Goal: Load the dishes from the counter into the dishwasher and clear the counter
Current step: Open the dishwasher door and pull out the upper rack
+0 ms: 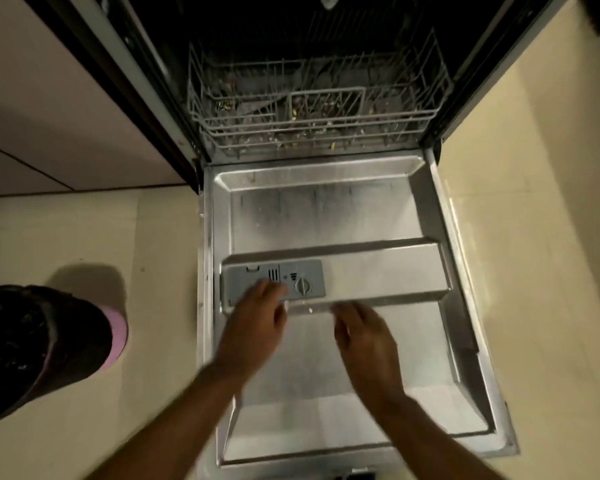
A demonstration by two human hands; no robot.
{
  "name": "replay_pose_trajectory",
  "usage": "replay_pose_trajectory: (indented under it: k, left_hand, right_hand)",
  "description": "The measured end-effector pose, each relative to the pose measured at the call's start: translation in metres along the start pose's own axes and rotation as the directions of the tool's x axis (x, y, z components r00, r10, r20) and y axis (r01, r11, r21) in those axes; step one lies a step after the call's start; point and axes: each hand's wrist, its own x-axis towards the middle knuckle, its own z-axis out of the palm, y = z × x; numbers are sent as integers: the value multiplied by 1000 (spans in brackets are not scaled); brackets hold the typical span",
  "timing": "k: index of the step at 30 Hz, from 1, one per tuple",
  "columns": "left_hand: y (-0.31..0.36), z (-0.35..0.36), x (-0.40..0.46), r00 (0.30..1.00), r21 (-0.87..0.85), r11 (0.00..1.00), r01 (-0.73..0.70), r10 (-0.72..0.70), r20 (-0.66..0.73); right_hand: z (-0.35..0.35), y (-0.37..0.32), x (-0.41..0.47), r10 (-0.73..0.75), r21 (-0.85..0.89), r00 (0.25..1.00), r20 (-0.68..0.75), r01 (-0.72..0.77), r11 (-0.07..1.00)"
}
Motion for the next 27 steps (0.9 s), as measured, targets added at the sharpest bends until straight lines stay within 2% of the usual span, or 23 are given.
replay_pose_trajectory:
  k: [2,5,6,8,10,12,14,17,21,24,27]
  left_hand:
    - [1,-30,74,998,-14,999,-32,31,-48]
    - [3,-60,173,983,7,999,-51,51,-176]
    - [7,-68,199,974,38,998,-50,57,-218]
    - [16,-80,239,964,97,994,-48,72,-256]
    - [22,-85,267,956,136,986,-91,125,-265]
    - [24,-83,282,960,172,978,-120,159,-232]
    - [22,-80,290,970,156,983,-97,129,-206]
    - [17,-79,293,963,56,994,-93,104,-250]
    - [15,-75,288,933,-92,983,-159,119,-339]
    - [18,-62,268,920,-94,982,-166,120,-372]
    - [19,-49,240,915,-122,973,-194,134,-381]
  right_hand:
    - [-18,-1,71,12,83,995,-103,-4,997]
    - [-42,5,168,-44,172,956,-290,97,980]
    - [-49,10,197,-71,144,934,-351,129,981]
    - [-58,18,244,-170,-63,887,-430,159,985]
    - [-61,21,282,-226,-242,889,-399,135,961]
    - [-62,19,305,-255,-293,905,-341,155,943]
    - [-60,19,317,-294,-291,906,-303,206,934]
    - [-59,25,322,-319,-247,902,-292,251,936]
    - [-66,22,318,-257,-171,911,-323,211,962]
    - [-63,23,299,-316,-194,875,-366,261,946]
    - [-58,29,275,-290,-156,883,-369,249,956]
